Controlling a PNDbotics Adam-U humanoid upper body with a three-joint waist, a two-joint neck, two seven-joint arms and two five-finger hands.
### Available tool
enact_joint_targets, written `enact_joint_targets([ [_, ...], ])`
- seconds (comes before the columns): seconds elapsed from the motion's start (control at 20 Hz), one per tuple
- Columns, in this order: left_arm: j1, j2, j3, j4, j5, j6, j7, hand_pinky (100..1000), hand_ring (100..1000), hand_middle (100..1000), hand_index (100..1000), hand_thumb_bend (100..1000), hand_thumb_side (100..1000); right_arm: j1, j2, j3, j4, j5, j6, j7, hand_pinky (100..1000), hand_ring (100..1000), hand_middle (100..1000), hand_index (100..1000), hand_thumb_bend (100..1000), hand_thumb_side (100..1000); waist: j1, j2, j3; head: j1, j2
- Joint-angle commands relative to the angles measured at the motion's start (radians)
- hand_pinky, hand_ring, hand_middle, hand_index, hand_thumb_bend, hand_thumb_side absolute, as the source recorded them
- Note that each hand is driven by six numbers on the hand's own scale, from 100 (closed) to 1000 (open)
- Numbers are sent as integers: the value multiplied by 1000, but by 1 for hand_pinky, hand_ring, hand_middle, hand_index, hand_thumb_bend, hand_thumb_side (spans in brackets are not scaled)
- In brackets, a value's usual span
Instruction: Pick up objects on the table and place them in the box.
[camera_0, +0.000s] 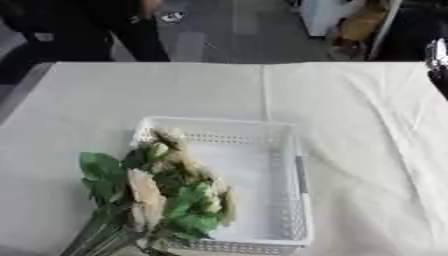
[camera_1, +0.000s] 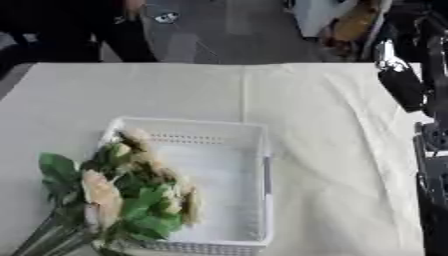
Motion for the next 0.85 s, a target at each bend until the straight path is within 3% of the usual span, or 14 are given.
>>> enact_joint_targets([
  [0.05,-8,26,6,-14,-3,-1,1,576,690,610,829,100,748,-3,-9,-9,-26,11,4,0,722,779,756,771,100,653,0,-7,-4,-7,-1],
  [0.45,-7,27,4,-14,-3,1,-1,576,689,606,828,100,747,-3,-10,0,-42,15,6,22,723,778,752,771,100,647,0,-7,-12,-9,-1],
  [0.85,-6,29,8,-14,-5,3,-1,577,692,607,829,100,747,-6,-10,6,-38,12,0,44,726,776,750,772,100,643,-1,-3,-15,36,-1],
])
